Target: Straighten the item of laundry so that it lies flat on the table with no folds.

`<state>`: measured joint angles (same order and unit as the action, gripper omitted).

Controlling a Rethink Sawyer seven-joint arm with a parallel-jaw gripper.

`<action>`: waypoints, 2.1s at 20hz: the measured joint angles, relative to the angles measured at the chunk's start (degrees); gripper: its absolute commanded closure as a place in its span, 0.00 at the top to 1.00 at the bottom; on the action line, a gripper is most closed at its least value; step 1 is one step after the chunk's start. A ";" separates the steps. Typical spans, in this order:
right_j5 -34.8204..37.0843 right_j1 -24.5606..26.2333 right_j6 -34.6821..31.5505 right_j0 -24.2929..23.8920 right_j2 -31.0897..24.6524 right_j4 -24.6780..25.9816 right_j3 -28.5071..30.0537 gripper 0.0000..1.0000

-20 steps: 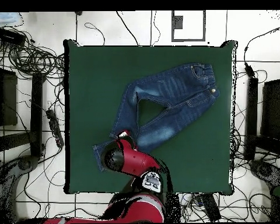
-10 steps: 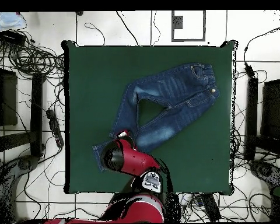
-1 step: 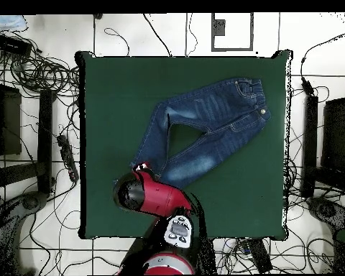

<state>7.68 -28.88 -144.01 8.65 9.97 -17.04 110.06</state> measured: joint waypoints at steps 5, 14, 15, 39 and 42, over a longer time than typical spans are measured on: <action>1.11 -0.92 0.00 -0.40 -0.08 0.00 -0.59 1.00; 1.12 -0.56 0.00 -0.61 -0.60 0.01 -1.96 1.00; 1.11 -0.29 0.00 -0.62 -0.65 0.01 -2.31 1.00; 0.27 8.79 0.01 4.57 3.16 -4.96 -9.45 1.00; 0.28 9.18 0.01 5.46 3.91 -7.23 -9.45 1.00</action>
<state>7.96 -19.71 -144.00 14.11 13.88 -24.26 100.62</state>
